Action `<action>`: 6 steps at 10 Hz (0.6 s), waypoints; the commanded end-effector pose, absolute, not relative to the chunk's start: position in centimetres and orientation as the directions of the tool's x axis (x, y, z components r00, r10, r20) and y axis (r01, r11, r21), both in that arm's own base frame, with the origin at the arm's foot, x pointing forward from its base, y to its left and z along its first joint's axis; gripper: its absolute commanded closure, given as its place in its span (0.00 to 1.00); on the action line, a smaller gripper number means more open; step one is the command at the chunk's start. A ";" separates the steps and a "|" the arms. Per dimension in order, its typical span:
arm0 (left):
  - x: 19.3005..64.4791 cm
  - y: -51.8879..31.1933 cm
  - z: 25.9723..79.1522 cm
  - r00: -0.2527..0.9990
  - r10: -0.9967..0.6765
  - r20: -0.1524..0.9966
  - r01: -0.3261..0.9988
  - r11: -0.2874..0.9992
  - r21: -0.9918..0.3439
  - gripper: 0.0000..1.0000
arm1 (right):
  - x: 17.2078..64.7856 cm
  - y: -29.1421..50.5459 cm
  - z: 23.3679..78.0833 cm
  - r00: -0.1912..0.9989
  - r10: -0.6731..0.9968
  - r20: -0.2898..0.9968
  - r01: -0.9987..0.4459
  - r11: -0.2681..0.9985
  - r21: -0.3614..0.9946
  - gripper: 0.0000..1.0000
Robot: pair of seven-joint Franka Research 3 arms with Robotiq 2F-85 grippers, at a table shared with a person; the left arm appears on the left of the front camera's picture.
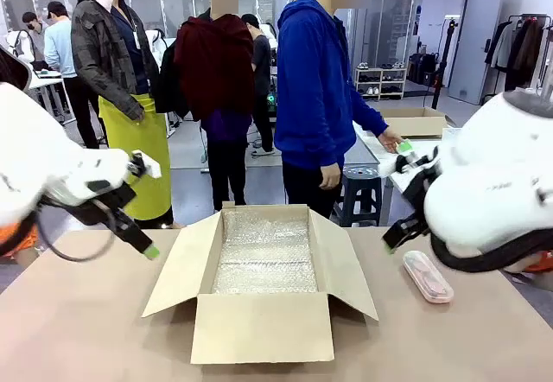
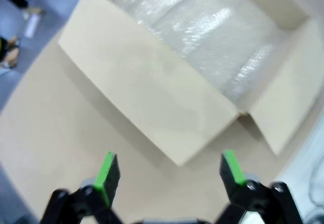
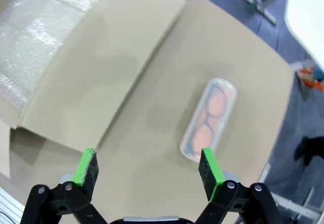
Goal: Pack the glasses set securely to prepare it for shipping.
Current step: Place the Glasses case inside the Package Box.
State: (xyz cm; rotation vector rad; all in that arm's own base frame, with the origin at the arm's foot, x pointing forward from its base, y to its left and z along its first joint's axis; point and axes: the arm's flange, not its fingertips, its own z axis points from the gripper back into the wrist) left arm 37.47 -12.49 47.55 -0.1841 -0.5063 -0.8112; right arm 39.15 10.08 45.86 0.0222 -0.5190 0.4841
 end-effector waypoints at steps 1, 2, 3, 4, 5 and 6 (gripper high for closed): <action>36.8 -8.4 50.4 0.511 -0.721 0.467 0.812 0.584 0.014 0.00 | 39.5 8.0 47.8 0.836 0.316 0.449 -0.340 0.940 -0.029 0.00; 36.5 -6.8 51.2 0.507 -0.726 0.465 0.835 0.547 -0.056 0.00 | 39.8 6.7 48.2 0.864 0.262 0.430 -0.282 0.959 -0.016 0.00; 36.1 -5.1 51.8 0.477 -0.717 0.508 0.860 0.500 -0.103 0.00 | 40.4 5.2 48.3 0.888 0.197 0.415 -0.225 0.974 0.020 0.00; 35.5 -3.3 52.1 0.441 -0.693 0.570 0.875 0.474 -0.100 0.00 | 40.9 3.6 48.2 0.907 0.143 0.395 -0.180 0.982 0.058 0.00; 34.8 -2.3 52.1 0.421 -0.677 0.604 0.882 0.460 -0.100 0.00 | 41.3 2.8 48.1 0.916 0.120 0.384 -0.160 0.985 0.073 0.00; 34.5 -1.7 51.8 0.429 -0.660 0.617 0.877 0.469 -0.108 0.00 | 41.7 2.4 47.9 0.922 0.106 0.372 -0.145 0.986 0.078 0.00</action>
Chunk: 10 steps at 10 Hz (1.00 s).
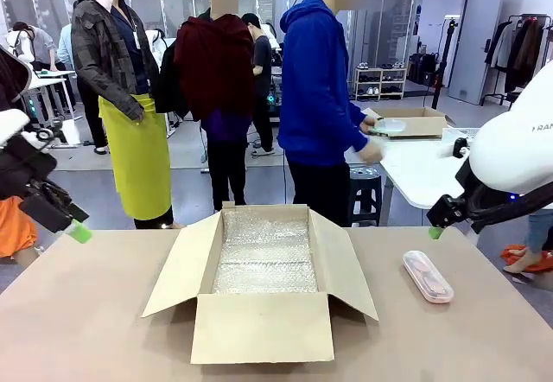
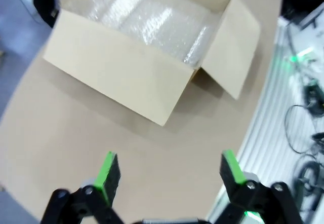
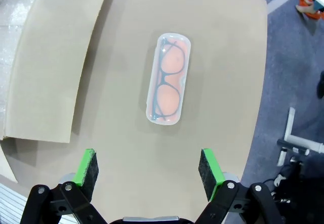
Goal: Pack the glasses set securely to prepare it for shipping.
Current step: Place the Glasses case inside the Package Box.
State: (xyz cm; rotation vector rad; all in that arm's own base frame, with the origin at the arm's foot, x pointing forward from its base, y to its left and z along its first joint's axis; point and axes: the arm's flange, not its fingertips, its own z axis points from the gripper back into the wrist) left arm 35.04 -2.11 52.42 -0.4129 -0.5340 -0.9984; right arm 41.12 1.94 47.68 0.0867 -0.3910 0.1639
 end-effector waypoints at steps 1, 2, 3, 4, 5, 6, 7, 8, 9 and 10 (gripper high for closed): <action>34.4 -1.6 51.7 0.440 -0.640 0.630 0.870 0.478 -0.122 0.00 | 41.8 2.9 48.2 0.911 0.126 0.392 -0.160 0.986 0.055 0.00; 35.0 -2.1 52.4 0.433 -0.676 0.596 0.871 0.484 -0.084 0.00 | 41.1 1.9 47.7 0.912 0.142 0.386 -0.175 0.983 0.053 0.00; 35.0 -2.1 52.4 0.433 -0.676 0.596 0.871 0.484 -0.084 0.00 | 41.1 1.9 47.7 0.912 0.142 0.386 -0.175 0.983 0.053 0.00; 35.0 -2.1 52.4 0.433 -0.676 0.596 0.871 0.484 -0.084 0.00 | 41.1 1.9 47.7 0.912 0.142 0.386 -0.175 0.983 0.053 0.00; 35.0 -2.1 52.4 0.433 -0.676 0.596 0.871 0.484 -0.084 0.00 | 41.5 1.9 47.6 0.914 0.137 0.382 -0.171 0.984 0.055 0.00; 35.0 -2.1 52.4 0.433 -0.676 0.596 0.871 0.484 -0.084 0.00 | 43.3 1.8 46.5 0.940 0.155 0.305 -0.198 0.973 0.115 0.00; 35.0 -2.1 52.4 0.433 -0.676 0.596 0.871 0.484 -0.084 0.00 | 44.8 2.0 45.3 0.954 0.135 0.268 -0.175 0.976 0.132 0.00; 35.0 -2.1 52.4 0.433 -0.676 0.596 0.871 0.484 -0.084 0.00 | 45.9 2.1 44.2 0.962 0.126 0.240 -0.162 0.977 0.137 0.00; 35.0 -2.1 52.4 0.433 -0.676 0.596 0.871 0.484 -0.084 0.00 | 47.0 2.2 43.3 0.968 0.116 0.223 -0.148 0.980 0.136 0.00; 35.0 -2.1 52.4 0.433 -0.676 0.596 0.871 0.484 -0.084 0.00 | 48.0 2.2 42.2 0.975 0.104 0.196 -0.131 0.983 0.132 0.00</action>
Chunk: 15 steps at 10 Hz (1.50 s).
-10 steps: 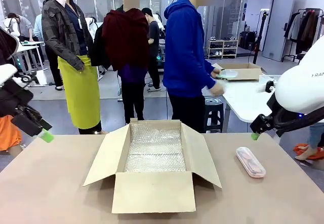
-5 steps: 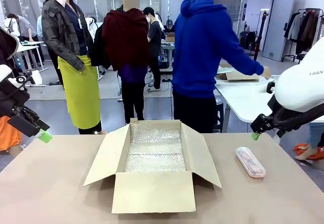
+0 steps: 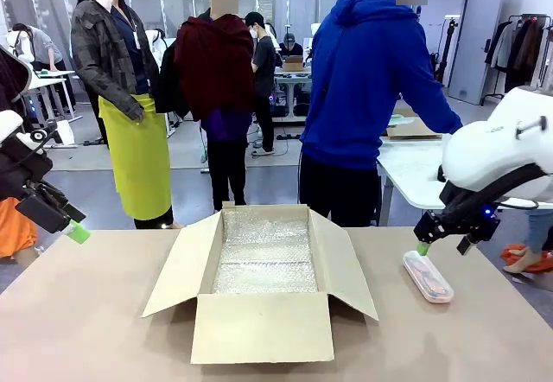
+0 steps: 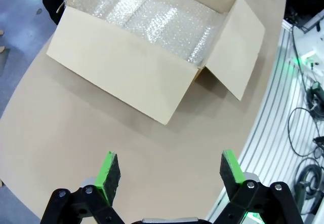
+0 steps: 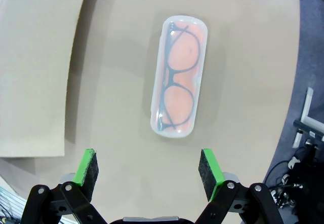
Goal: Pack the glasses set securely to prepare it for shipping.
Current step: Place the Glasses case inside the Package Box.
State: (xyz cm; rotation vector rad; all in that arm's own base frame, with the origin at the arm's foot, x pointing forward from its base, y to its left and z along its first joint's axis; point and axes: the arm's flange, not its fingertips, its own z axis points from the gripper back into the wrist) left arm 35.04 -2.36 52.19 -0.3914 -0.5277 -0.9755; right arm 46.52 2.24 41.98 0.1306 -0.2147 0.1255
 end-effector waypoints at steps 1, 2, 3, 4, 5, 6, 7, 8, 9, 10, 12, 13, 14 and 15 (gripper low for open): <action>35.0 -2.1 52.4 0.433 -0.676 0.596 0.871 0.484 -0.084 0.00 | 49.1 2.0 41.3 0.982 0.087 0.167 -0.111 0.984 0.140 0.00; 35.0 -2.1 52.4 0.433 -0.676 0.596 0.871 0.484 -0.084 0.00 | 49.9 1.8 40.4 0.987 0.070 0.143 -0.091 0.985 0.144 0.00; 35.0 -2.1 52.4 0.433 -0.676 0.596 0.871 0.484 -0.084 0.00 | 50.6 1.7 39.7 0.990 0.069 0.123 -0.087 0.984 0.154 0.00; 35.0 -2.1 52.4 0.433 -0.676 0.596 0.871 0.484 -0.084 0.00 | 51.4 1.5 39.0 0.992 0.066 0.112 -0.082 0.985 0.149 0.00; 35.0 -2.1 52.4 0.433 -0.676 0.596 0.871 0.484 -0.084 0.00 | 52.1 1.4 38.1 0.994 0.061 0.089 -0.074 0.985 0.154 0.00; 35.0 -2.1 52.4 0.433 -0.676 0.596 0.871 0.484 -0.084 0.00 | 52.7 1.4 37.3 0.995 0.055 0.077 -0.067 0.986 0.152 0.00; 35.0 -2.1 52.4 0.433 -0.676 0.596 0.871 0.484 -0.084 0.00 | 53.3 1.5 36.5 0.997 0.047 0.066 -0.056 0.989 0.134 0.00; 35.0 -2.1 52.4 0.433 -0.676 0.596 0.871 0.484 -0.084 0.00 | 53.8 1.6 35.6 0.998 0.042 0.050 -0.047 0.992 0.114 0.00; 35.0 -2.1 52.4 0.433 -0.676 0.596 0.871 0.484 -0.084 0.00 | 54.3 1.9 34.9 0.998 0.038 0.044 -0.043 0.993 0.112 0.00; 35.0 -2.1 52.4 0.433 -0.676 0.596 0.871 0.484 -0.084 0.00 | 54.6 2.1 34.4 0.999 0.032 0.043 -0.036 0.994 0.102 0.00; 35.0 -2.1 52.4 0.433 -0.676 0.596 0.871 0.484 -0.084 0.00 | 55.2 2.2 33.3 0.999 0.008 0.032 -0.010 0.997 0.080 0.00; 35.0 -2.1 52.4 0.433 -0.676 0.596 0.871 0.484 -0.084 0.00 | 55.4 2.3 32.9 0.999 0.001 0.033 -0.003 0.997 0.076 0.00; 35.0 -2.1 52.4 0.433 -0.676 0.596 0.871 0.484 -0.084 0.00 | 55.6 2.5 32.5 1.000 0.006 0.027 -0.008 0.998 0.069 0.00; 35.0 -2.1 52.4 0.433 -0.676 0.596 0.871 0.484 -0.084 0.00 | 55.7 2.5 32.1 1.000 0.011 0.025 -0.013 0.998 0.068 0.00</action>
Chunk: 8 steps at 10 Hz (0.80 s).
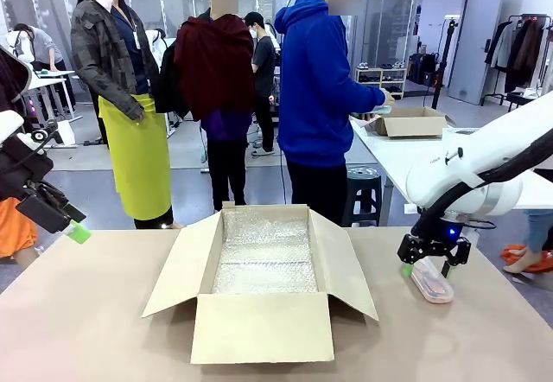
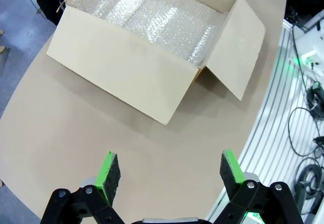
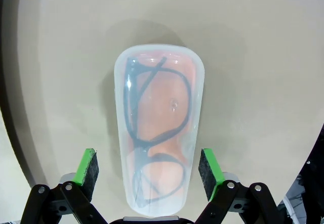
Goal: Pack the glasses set securely to prepare it for shipping.
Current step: Place the Glasses case inside the Package Box.
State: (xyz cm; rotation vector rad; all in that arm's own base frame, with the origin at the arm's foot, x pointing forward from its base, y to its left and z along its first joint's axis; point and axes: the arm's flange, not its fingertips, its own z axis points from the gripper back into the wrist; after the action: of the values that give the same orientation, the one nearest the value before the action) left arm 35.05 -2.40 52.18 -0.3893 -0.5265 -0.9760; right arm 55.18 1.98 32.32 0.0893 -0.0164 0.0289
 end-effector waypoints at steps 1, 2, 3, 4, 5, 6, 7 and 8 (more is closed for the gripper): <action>35.0 -2.1 52.4 0.433 -0.676 0.596 0.871 0.484 -0.084 0.00 | 55.9 2.4 31.7 1.000 0.002 0.024 -0.003 0.998 0.063 0.00; 35.0 -2.1 52.4 0.433 -0.676 0.596 0.871 0.484 -0.084 0.00 | 56.1 2.3 31.4 1.000 -0.007 0.027 0.006 0.999 0.051 0.00; 35.0 -2.1 52.4 0.433 -0.676 0.596 0.871 0.484 -0.084 0.00 | 56.2 2.3 31.2 1.000 -0.013 0.028 0.012 0.999 0.046 0.00; 35.0 -2.1 52.4 0.433 -0.676 0.596 0.871 0.484 -0.084 0.00 | 56.3 2.2 31.1 0.999 -0.016 0.029 0.015 0.999 0.046 0.00; 35.0 -2.1 52.4 0.433 -0.676 0.596 0.871 0.484 -0.084 0.00 | 56.4 2.0 30.9 1.000 -0.017 0.022 0.016 0.999 0.044 0.06; 35.0 -2.1 52.4 0.433 -0.676 0.596 0.871 0.484 -0.084 0.00 | 56.4 1.9 30.8 1.000 -0.016 0.017 0.015 0.999 0.039 0.10; 35.0 -2.1 52.4 0.433 -0.676 0.596 0.871 0.484 -0.084 0.00 | 56.4 1.8 30.9 1.000 -0.016 0.015 0.016 0.999 0.035 0.26; 35.0 -2.1 52.4 0.433 -0.676 0.596 0.871 0.484 -0.084 0.00 | 56.3 1.8 31.1 1.000 -0.016 0.013 0.015 0.999 0.031 0.30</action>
State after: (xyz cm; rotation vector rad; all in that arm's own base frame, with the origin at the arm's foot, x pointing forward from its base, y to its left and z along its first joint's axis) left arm 35.06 -2.39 52.18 -0.3891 -0.5265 -0.9758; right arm 56.00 1.41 30.85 0.0558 -0.0123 0.0088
